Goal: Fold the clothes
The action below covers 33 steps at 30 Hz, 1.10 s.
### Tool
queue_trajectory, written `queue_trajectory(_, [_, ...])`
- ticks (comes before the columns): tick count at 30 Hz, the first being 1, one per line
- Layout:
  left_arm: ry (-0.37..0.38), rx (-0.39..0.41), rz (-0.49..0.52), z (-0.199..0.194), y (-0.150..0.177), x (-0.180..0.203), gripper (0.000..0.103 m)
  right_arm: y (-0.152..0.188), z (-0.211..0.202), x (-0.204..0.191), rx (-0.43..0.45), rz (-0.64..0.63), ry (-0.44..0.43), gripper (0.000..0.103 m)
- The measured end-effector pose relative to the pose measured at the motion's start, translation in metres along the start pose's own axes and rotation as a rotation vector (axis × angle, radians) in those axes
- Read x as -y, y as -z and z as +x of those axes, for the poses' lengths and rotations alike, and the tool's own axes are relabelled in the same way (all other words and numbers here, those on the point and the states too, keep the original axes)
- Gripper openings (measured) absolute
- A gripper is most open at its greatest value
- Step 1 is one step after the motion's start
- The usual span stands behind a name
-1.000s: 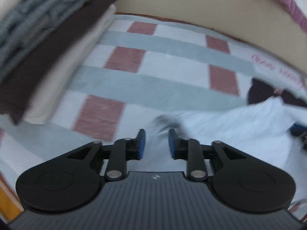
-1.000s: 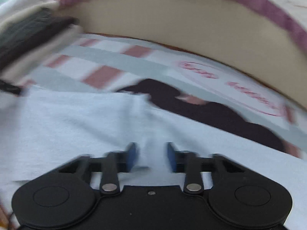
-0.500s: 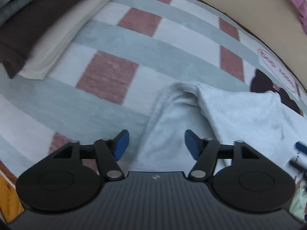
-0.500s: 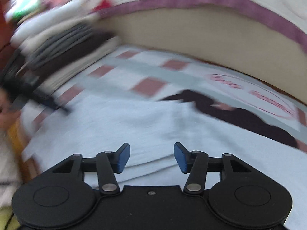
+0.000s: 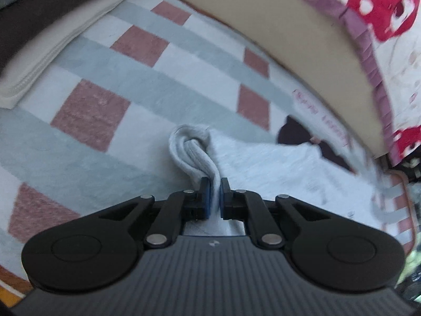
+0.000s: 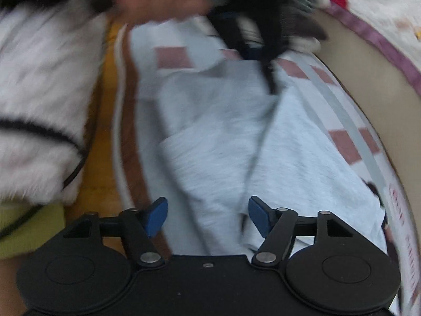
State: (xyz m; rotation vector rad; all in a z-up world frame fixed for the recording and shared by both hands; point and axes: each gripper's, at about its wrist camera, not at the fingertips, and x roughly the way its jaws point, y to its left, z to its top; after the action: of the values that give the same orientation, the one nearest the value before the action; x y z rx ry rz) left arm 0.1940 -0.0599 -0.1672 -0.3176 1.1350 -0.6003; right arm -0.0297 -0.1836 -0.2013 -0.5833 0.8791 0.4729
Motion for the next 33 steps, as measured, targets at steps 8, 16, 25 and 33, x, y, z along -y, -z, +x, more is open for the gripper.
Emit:
queue_trajectory(8, [0.207, 0.073, -0.015, -0.014, -0.003, 0.007, 0.006, -0.003, 0.004, 0.004, 0.033, 0.039, 0.153, 0.09])
queue_trajectory(16, [0.37, 0.043, 0.147, -0.017, -0.003, 0.099, 0.006, 0.036, -0.061, 0.076, 0.231, 0.467, -0.032, 0.089])
queue_trajectory(25, [0.47, -0.212, 0.279, 0.102, 0.032, 0.275, 0.01, 0.184, -0.129, 0.143, 0.348, 0.997, -0.035, 0.09])
queue_trajectory(33, [0.184, 0.03, 0.596, 0.086, 0.069, 0.283, 0.055, 0.275, -0.137, 0.159, 0.404, 1.34, -0.117, 0.09])
